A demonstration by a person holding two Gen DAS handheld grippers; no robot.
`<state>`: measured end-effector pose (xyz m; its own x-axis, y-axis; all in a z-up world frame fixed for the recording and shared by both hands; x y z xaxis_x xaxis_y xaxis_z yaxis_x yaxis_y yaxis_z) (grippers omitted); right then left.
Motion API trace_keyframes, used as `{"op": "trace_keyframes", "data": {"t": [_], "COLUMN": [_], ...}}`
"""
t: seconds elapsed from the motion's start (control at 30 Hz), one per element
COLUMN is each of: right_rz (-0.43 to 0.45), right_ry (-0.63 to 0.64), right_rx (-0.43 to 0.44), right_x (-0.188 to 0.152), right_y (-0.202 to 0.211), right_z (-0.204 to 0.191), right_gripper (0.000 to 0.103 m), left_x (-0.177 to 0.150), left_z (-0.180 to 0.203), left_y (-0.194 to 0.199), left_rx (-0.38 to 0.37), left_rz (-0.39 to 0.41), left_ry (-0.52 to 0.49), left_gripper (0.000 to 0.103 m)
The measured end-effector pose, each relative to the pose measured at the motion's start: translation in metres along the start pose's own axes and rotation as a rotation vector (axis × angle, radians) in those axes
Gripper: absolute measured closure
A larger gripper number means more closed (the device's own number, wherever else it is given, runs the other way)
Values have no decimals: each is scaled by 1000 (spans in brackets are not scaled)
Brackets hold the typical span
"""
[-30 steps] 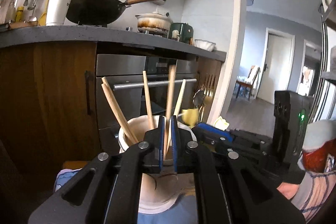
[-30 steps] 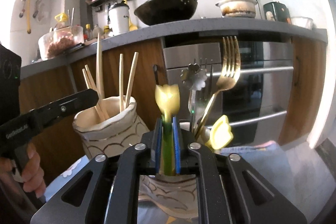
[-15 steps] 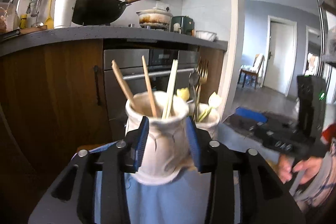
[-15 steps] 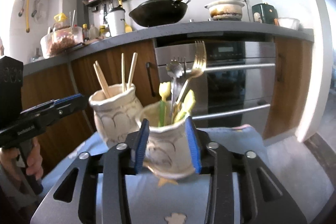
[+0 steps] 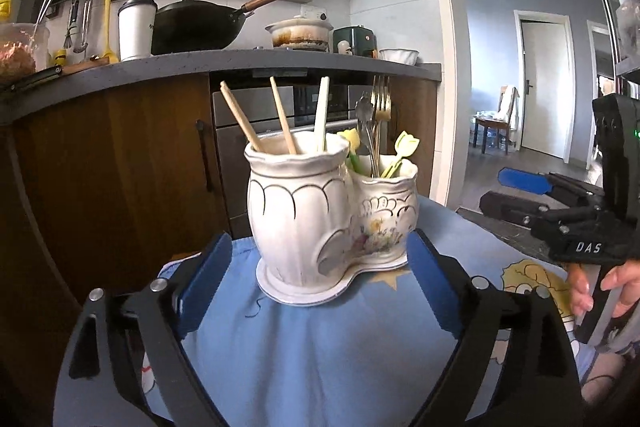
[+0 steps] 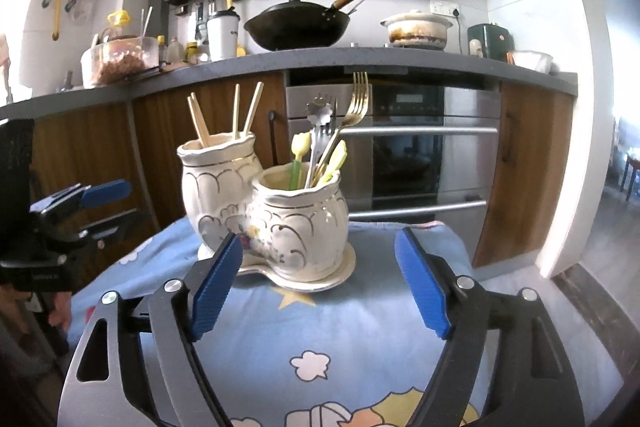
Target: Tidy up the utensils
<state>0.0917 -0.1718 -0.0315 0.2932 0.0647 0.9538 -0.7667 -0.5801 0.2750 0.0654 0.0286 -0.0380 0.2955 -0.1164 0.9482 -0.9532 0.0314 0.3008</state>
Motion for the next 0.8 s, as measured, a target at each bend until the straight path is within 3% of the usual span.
{"op": "trace_keyframes", "data": {"t": [0.23,0.43,0.8], "right_rz": [19,40,63], "right_ry": [51,61,70], "right_rx": [-5,-9,-10], "right_x": [-3,-2,-2], "right_y": [2,6,10], "right_z": [-8,-10,-12], "right_gripper": [21,14,11], "left_x": [-7,-5,-4], "left_z": [-5,-11,-12], "left_y": [1,3,2], "left_rx": [16,12,19], "left_rz": [15,27,32], "left_ry": [22,46,47], "left_gripper": [7,6,6]}}
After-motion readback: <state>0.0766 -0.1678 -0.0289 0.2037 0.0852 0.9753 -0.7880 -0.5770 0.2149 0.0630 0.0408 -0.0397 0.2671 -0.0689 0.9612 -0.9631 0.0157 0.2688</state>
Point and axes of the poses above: each gripper's, at about its wrist camera, not at the fingertips, and y roughly against the way its jaws point, z to its right, x to its top, the point moved 6 cm from there along -y, roughly the way its jaws point, and after that the axes turned 12 degrees about x, right-handed, at the moved point
